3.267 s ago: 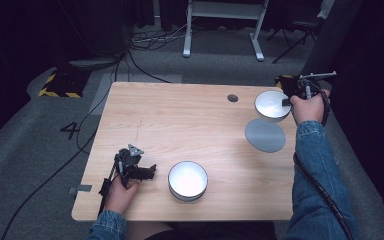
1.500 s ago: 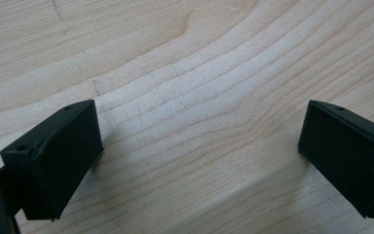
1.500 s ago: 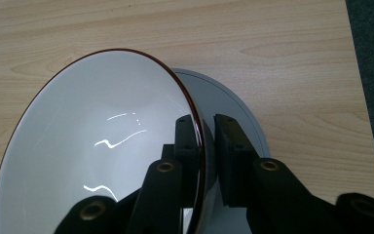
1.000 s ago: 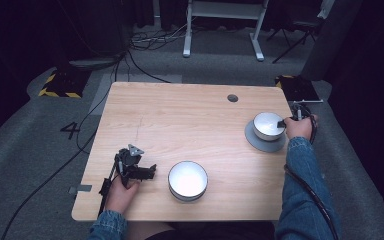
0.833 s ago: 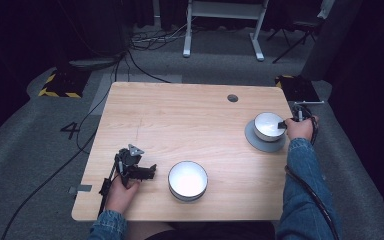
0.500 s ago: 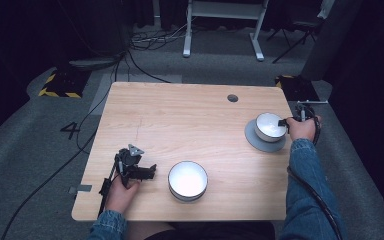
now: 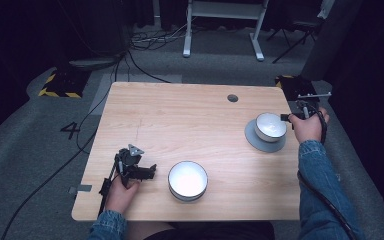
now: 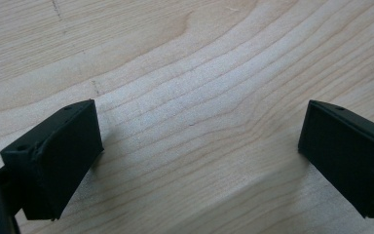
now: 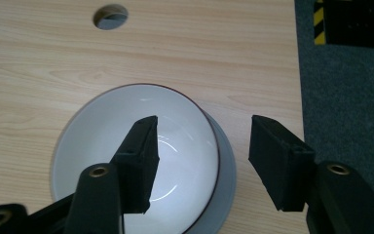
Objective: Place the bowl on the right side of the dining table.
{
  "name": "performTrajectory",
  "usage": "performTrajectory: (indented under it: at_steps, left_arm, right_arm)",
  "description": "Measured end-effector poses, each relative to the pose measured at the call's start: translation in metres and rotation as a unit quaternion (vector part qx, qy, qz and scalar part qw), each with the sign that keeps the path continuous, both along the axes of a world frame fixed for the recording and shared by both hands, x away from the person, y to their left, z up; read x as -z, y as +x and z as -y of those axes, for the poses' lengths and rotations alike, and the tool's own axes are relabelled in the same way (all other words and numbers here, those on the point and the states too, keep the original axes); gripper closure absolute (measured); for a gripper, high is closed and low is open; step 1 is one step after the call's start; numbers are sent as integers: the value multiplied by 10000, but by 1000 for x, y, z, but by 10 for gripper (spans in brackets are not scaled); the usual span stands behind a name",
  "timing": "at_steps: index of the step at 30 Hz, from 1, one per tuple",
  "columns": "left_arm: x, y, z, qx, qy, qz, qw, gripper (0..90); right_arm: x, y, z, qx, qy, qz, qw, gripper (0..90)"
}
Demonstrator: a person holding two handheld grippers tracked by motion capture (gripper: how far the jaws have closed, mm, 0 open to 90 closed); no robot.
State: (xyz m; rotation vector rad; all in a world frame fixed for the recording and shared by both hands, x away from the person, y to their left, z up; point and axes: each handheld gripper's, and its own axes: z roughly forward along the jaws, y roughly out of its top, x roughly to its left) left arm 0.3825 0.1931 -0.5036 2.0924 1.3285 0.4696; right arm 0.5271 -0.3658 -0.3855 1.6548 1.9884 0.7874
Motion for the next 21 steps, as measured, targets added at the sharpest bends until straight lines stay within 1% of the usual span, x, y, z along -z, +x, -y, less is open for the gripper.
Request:
performTrajectory:
  at_steps: [3, 4, 6, 7, 9, 10, 15, 18, 21]
  left_arm:
    - [0, 0, 0, -1, -6, 6, 10000, 23]
    - [0, 0, 0, -3, -9, 9, 10000, 23]
    - [0, 0, 0, -2, -8, 9, 10000, 23]
    - [0, 0, 0, -2, -7, 9, 10000, 23]
    - [0, -1, 0, 2, 35, -4, 10000, 23]
    - [0, -1, 0, 0, 36, 5, 10000, 23]
    - [0, -1, 0, 13, 43, 0, 10000, 23]
    - [0, -1, 0, 6, 37, 4, 10000, 23]
    - [0, 0, 0, 7, 46, 11, 10000, 23]
  right_arm:
    - [-10, -6, -9, -265, 17, 92, 9996, 441]
    - [-11, -7, -11, -296, 0, 102, 9995, 439]
    - [-16, -11, -15, -458, -31, 144, 9988, 435]
    - [-18, -13, -18, -541, -85, 188, 9983, 434]
    - [-22, -17, -23, -724, -222, 191, 9969, 431]
    - [-23, -20, -26, -795, -242, 186, 9964, 430]
    - [-32, -34, -35, -1080, -170, 285, 9936, 424]
    - [-38, -44, -40, -1293, -187, 323, 9909, 420]
    - [-44, -53, -43, -1424, -166, 376, 9890, 416]
